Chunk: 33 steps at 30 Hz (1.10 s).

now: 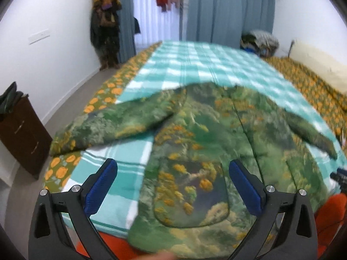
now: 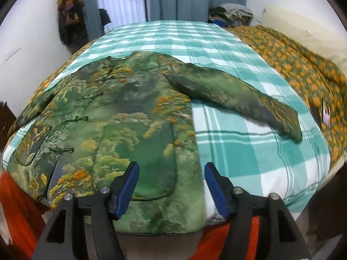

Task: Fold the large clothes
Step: 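Open both tools and withdraw them from the flattened jacket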

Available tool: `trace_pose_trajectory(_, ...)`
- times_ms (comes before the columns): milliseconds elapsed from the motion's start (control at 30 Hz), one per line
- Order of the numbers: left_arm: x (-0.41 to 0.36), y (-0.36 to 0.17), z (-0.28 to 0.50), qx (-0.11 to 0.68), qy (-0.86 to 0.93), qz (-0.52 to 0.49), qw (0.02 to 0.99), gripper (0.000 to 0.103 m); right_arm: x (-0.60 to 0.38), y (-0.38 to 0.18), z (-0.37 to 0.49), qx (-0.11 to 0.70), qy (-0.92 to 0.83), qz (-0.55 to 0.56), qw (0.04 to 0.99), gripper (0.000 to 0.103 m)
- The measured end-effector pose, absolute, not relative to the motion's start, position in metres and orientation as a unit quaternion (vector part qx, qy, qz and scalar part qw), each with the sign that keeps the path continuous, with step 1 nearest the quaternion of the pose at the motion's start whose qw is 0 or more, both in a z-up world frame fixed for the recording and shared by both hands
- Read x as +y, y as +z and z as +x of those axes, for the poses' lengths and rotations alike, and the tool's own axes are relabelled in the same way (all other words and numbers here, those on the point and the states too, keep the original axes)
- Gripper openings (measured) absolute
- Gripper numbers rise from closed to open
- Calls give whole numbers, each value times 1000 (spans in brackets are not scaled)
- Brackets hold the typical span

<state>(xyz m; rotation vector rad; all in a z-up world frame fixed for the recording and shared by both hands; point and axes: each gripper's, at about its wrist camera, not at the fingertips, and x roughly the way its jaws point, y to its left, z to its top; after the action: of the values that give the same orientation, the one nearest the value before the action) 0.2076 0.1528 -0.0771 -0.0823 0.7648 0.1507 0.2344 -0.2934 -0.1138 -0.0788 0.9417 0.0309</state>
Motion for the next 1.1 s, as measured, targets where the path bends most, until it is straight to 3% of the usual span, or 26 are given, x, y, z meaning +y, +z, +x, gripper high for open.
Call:
trace_pose_trajectory(400, 114, -102, 210, 403, 42, -13, 914, 103, -293, -109, 224, 434, 46, 10, 900, 74)
trace_pose_trajectory(600, 131, -118, 216, 454, 30, -81, 887, 103, -287, -118, 225, 451, 58, 11, 891, 74)
trace_pose_trajectory(1100, 123, -120, 215, 430, 32, -81, 899, 103, -300, -128, 228, 430, 19, -7, 903, 74)
